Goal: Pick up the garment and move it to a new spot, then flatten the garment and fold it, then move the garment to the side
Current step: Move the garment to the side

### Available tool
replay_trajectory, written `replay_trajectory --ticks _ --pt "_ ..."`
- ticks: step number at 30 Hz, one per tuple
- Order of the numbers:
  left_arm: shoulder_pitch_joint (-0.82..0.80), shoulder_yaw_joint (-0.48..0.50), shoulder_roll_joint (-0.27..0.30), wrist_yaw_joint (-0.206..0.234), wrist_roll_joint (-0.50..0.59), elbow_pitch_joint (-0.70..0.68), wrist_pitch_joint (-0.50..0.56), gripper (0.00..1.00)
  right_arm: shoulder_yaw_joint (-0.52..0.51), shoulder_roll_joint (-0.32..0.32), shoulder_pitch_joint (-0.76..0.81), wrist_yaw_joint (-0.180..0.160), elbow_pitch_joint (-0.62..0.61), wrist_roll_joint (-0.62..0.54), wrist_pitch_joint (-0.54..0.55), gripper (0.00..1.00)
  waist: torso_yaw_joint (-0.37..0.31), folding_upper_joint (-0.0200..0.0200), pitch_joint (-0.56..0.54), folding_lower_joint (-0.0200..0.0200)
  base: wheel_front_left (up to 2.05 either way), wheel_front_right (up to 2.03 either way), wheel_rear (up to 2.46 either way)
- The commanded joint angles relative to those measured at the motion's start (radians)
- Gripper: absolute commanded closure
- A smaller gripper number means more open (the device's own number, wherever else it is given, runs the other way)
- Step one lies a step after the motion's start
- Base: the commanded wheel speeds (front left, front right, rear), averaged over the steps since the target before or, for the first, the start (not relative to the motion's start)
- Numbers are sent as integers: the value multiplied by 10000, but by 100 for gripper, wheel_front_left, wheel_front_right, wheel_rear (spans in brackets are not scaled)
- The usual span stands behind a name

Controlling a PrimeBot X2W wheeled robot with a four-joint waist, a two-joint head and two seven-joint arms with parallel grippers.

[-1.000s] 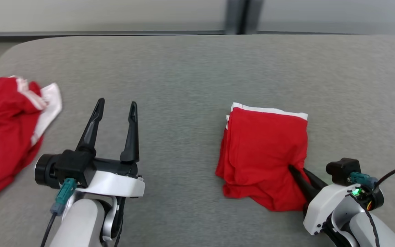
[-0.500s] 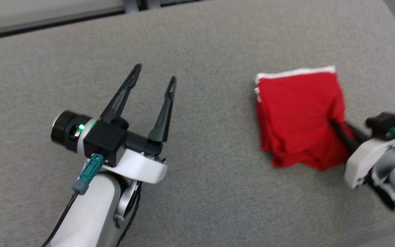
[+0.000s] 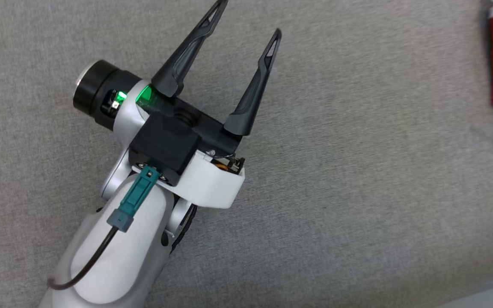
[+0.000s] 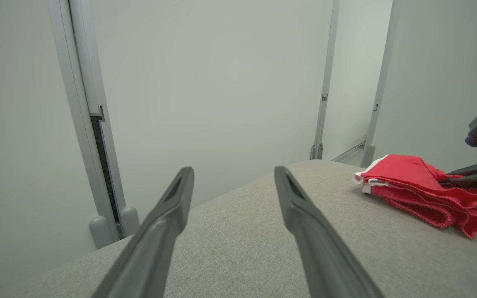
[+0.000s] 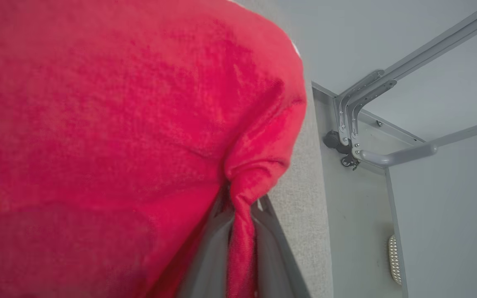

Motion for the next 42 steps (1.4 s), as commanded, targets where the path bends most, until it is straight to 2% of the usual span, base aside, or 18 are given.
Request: replay_trajectory --ticks 1,4,5,6,7,8,15,20,24,29,33,39,42 --pt "-252 -15 19 -58 96 -109 -41 0 16 -173 -260 -23 135 118 -136 100 338 -1 473 0 0 0 0" --pt "-400 -78 42 -53 175 -249 -22 0 87 -387 -594 -24 460 240 -287 100 404 -1 638 0 0 0 0" --pt "-425 -97 50 -50 188 -271 -26 0 68 -376 -699 -24 597 292 -324 93 411 -1 668 0 0 0 0" --pt "-458 -114 53 -42 202 -286 -29 0 90 -335 -754 -24 721 332 -377 67 416 -1 695 0 0 0 0" --pt "-492 -120 58 -29 211 -285 -33 0 41 -282 -834 -24 879 439 -422 46 413 -1 716 0 0 0 0" --pt "-513 -121 58 -10 213 -272 -41 0 19 -230 -888 -23 1029 490 -450 0 405 -1 726 0 0 0 0" --pt "-196 -4 169 127 47 29 -198 0 -467 386 -377 -23 1638 1638 -873 0 152 -1 329 0 0 0 0" --pt "330 164 281 279 -222 319 -309 0 -966 1108 633 -23 1079 2348 -1159 0 -273 -1 -397 0 0 0 0" --pt "752 297 366 387 -429 454 -320 0 -1879 1472 1210 -23 248 2212 -1173 0 -539 -1 -863 0 0 0 0" --pt "1407 514 491 594 -743 607 -316 0 -3936 2582 2888 -23 -1431 1168 -1162 0 -687 -1 -1540 0 0 0 0" --pt "1907 697 517 758 -992 701 -392 0 -5423 3750 4332 -21 -2904 53 -1162 0 -531 -1 -2040 0 0 0 0" --pt "2731 1036 450 1061 -1454 933 -642 0 -6527 5107 5948 -21 -4779 -1493 -1163 0 174 -1 -2824 0 0 0 0" --pt "3132 1178 332 1224 -1702 1046 -810 0 -6766 5422 6461 -20 -5391 -2039 -1164 0 693 -1 -3190 0 0 0 0"
